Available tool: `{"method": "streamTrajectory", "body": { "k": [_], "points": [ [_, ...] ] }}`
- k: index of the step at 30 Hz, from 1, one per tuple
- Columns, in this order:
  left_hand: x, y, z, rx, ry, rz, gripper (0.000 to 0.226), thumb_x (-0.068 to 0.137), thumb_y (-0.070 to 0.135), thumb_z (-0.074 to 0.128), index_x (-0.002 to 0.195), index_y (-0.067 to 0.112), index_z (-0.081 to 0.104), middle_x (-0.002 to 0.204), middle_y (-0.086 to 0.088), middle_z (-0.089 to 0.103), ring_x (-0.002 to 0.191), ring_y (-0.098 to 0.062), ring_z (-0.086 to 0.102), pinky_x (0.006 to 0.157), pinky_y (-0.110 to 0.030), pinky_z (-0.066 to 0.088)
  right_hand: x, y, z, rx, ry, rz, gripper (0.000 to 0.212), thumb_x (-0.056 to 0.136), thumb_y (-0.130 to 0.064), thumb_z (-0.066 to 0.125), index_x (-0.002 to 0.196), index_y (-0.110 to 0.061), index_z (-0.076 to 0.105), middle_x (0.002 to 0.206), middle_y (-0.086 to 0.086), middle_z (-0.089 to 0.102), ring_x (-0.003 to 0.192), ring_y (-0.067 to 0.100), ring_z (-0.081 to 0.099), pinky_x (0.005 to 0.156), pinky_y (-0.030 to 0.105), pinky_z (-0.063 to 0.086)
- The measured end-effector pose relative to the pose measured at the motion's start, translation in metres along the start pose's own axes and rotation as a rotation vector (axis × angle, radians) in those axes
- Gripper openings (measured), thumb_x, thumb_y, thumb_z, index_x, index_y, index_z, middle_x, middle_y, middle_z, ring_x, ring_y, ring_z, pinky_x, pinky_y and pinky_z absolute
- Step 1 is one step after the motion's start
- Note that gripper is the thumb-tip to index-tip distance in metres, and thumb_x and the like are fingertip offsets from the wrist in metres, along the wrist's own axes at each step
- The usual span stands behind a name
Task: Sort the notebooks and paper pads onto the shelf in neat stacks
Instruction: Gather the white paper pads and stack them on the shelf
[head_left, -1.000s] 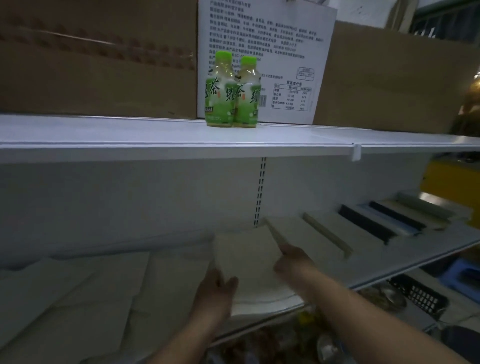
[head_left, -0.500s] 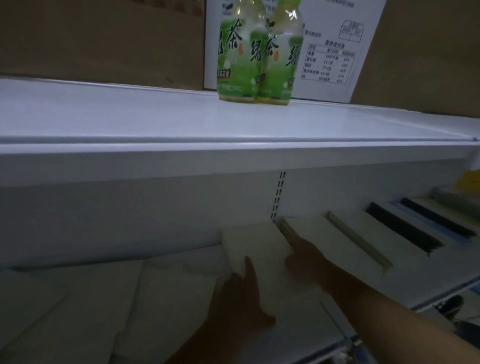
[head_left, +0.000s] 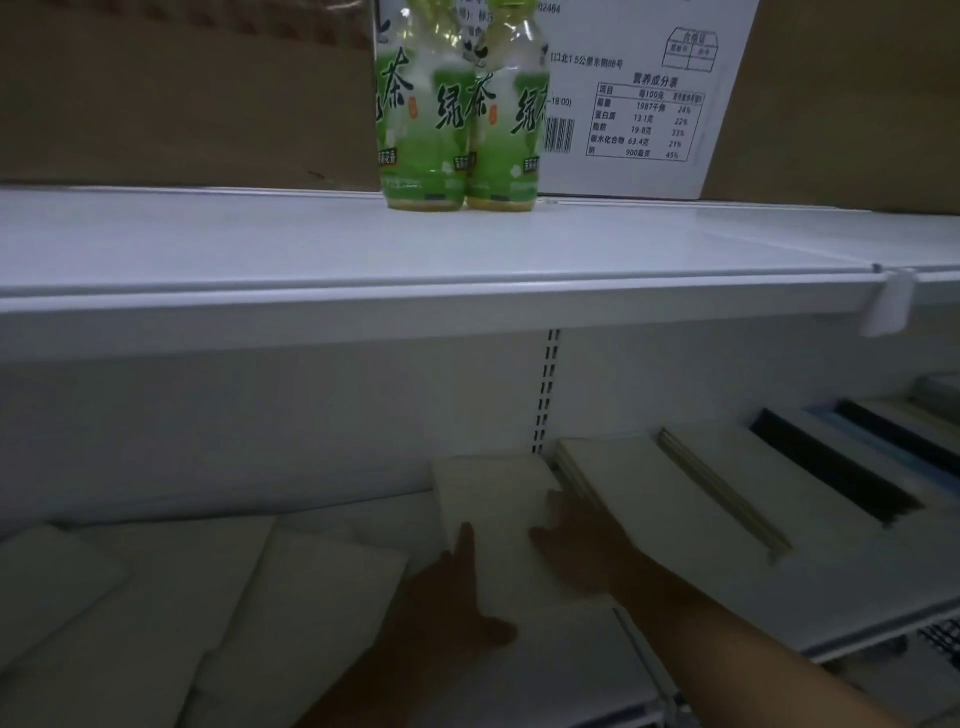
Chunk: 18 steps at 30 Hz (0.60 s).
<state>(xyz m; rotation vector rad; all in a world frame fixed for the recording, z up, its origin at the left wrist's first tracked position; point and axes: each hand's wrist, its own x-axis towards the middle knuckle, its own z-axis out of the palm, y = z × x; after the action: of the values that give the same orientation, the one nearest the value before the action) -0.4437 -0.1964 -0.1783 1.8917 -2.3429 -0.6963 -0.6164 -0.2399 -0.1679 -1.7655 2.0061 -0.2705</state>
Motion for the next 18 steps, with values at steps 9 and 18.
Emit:
{"method": "streamTrajectory", "body": {
  "k": [9,18],
  "points": [
    [-0.037,0.016,-0.03,-0.13,0.007,-0.063,0.112,0.077,0.059,0.065,0.151,0.02,-0.009,0.159,-0.005,0.013,0.145,-0.019,0.02,0.112,-0.025,0.023,-0.002,0.005,0.0,-0.056,0.048,-0.093,0.052,0.095,-0.039,0.044,0.139,-0.011,0.037,0.139,0.015,0.046,0.126,0.03,0.046,0.104,0.04,0.038],
    [-0.146,-0.03,-0.062,0.077,0.177,-0.287,0.066,0.096,0.057,0.032,0.152,0.024,0.017,0.157,0.001,0.022,0.141,-0.018,0.027,0.11,-0.023,0.024,-0.025,-0.024,-0.008,-0.367,0.123,-0.203,0.054,0.096,-0.055,0.025,0.114,-0.017,0.06,0.119,0.009,0.061,0.116,0.024,0.056,0.098,0.034,0.042]
  ]
}}
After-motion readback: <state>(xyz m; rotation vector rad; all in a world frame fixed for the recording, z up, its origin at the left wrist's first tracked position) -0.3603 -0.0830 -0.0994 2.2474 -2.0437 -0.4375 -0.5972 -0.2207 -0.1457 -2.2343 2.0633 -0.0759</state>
